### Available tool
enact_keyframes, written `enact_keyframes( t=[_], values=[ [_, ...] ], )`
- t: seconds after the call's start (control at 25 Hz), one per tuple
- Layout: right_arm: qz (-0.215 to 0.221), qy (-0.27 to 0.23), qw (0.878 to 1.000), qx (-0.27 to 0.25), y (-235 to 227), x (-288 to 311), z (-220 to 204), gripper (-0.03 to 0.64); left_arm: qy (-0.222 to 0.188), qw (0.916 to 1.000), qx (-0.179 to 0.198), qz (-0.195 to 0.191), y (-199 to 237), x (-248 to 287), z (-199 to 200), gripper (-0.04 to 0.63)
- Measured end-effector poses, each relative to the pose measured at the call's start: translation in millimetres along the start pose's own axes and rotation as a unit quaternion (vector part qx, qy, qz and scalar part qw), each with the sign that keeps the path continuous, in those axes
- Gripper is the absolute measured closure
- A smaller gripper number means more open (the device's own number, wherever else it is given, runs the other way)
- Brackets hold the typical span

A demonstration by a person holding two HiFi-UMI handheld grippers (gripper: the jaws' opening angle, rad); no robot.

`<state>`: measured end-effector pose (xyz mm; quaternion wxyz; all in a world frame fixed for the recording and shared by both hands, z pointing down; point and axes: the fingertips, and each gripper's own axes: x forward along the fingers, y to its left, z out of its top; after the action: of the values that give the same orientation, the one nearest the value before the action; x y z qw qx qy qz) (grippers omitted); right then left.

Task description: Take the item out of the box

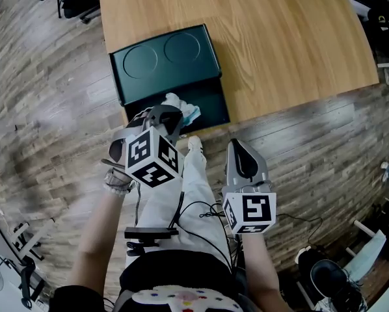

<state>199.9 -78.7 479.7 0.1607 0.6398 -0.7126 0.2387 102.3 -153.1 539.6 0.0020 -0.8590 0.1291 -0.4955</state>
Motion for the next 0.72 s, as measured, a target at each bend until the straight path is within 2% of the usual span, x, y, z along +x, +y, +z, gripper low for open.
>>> enact_keyframes(
  t=[0.24,0.4,0.72],
  values=[
    [0.006,-0.01,1.0,-0.01,7.3,-7.1,10.3,0.607,-0.042,0.9986,-0.029,0.011,-0.4,-23.1,12.9,0.584],
    [0.007,-0.025,1.0,-0.014,11.2,-12.3,22.0,0.608,-0.08,0.9953,-0.045,0.031,3.0,-45.4,24.6,0.584],
    [0.021,-0.077,0.997,-0.015,30.5,-24.2,68.7,0.609,-0.176,0.9763,-0.083,0.095,29.7,-113.8,40.2,0.586]
  ],
)
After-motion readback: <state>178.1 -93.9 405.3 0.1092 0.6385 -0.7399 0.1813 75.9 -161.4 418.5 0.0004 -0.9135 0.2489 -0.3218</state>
